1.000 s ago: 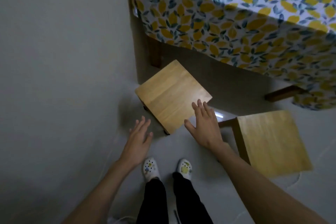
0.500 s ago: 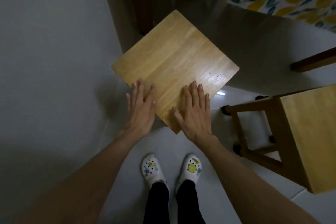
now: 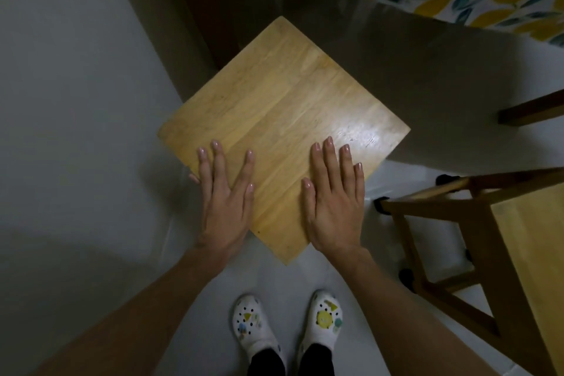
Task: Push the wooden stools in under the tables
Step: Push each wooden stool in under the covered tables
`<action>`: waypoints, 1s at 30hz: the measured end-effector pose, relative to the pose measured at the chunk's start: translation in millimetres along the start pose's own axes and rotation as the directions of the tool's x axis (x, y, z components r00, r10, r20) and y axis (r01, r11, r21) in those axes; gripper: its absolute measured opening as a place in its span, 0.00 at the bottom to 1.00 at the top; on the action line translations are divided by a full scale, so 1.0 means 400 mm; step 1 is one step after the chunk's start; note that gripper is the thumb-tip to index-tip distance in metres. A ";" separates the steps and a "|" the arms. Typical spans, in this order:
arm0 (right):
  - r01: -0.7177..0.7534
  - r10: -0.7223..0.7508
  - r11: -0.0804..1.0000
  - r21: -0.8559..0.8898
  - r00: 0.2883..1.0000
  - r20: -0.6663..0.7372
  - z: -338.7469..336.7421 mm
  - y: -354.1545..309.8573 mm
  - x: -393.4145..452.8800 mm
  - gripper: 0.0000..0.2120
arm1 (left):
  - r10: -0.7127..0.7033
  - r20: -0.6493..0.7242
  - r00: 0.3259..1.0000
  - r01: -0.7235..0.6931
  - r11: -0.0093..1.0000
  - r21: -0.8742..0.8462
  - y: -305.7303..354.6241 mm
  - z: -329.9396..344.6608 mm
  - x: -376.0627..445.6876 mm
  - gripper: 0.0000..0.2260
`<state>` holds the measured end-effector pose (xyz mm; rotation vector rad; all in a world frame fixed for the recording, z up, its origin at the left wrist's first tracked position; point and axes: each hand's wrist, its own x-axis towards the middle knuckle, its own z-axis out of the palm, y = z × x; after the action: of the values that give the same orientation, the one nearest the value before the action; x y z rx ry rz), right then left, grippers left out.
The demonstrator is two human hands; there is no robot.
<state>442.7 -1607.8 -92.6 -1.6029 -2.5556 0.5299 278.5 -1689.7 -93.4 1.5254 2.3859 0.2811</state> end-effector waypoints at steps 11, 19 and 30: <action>-0.047 0.043 0.998 -0.051 0.996 -0.076 -0.038 0.051 0.339 0.27 | 0.066 0.028 0.997 -0.068 0.995 0.073 0.058 -0.046 0.371 0.23; -0.031 0.023 0.997 -0.067 0.993 -0.117 -0.081 0.091 0.579 0.26 | 0.030 0.069 0.997 -0.036 0.995 0.094 0.116 -0.068 0.610 0.22; -0.006 -0.004 0.998 -0.068 0.991 -0.134 -0.104 0.117 0.719 0.27 | 0.004 0.057 0.998 -0.012 0.989 0.144 0.142 -0.083 0.747 0.21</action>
<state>363.6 -1324.3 -102.0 -1.6020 -2.4993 0.3254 197.3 -1395.0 -86.3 1.5835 2.4022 0.0664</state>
